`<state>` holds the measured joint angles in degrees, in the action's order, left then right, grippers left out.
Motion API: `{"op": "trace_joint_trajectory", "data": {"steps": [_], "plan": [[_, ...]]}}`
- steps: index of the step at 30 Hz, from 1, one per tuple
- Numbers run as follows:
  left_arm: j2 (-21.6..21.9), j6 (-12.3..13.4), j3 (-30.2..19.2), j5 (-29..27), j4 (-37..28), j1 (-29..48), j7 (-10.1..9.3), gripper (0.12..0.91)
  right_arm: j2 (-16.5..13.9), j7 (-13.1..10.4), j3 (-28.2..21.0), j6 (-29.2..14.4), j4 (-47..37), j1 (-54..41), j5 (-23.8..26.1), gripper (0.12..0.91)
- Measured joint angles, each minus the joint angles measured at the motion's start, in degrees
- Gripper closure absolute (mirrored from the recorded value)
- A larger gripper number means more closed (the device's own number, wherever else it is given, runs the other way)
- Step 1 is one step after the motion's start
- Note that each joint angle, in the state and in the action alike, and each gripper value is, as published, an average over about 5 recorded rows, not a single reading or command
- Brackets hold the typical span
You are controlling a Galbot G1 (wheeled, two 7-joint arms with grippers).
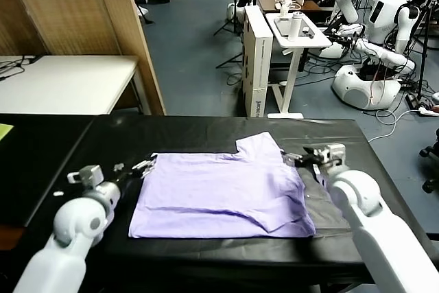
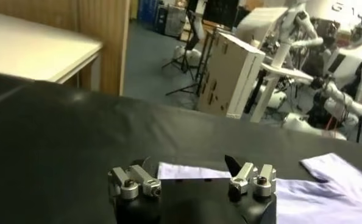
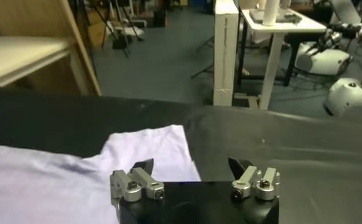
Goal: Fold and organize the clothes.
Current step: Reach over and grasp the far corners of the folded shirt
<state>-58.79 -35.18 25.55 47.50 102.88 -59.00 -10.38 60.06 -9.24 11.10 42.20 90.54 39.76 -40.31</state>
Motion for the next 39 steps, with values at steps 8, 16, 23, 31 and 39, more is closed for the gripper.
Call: {"op": "trace_joint_trajectory", "data": {"steps": [8,16,23,31,39], "plan": [[-0.23,-0.35,-3.62,-0.25,-6.81,5.35,0.03,0.123,2.07,0.37,-2.26,0.00,-6.36,-4.62,0.80,0.118],[-0.79,-0.18,-5.60,-1.45,-11.23,8.31,0.71,0.123,2.92,1.02,-3.30,0.00,-9.70,-6.32,0.78,0.118],[-1.09,-0.78,-6.66,-1.85,-13.38,9.91,1.13,0.123,3.69,1.09,-4.37,0.00,-11.01,-7.12,0.69,0.118],[-1.40,-1.43,-6.93,-1.75,-13.67,9.86,1.22,0.123,4.14,1.27,-4.94,0.00,-11.73,-7.14,0.51,0.217],[-2.05,-0.72,-7.32,-1.73,-14.97,11.00,1.28,0.198,4.21,1.53,-4.90,0.00,-12.20,-7.03,0.46,0.277]]}}
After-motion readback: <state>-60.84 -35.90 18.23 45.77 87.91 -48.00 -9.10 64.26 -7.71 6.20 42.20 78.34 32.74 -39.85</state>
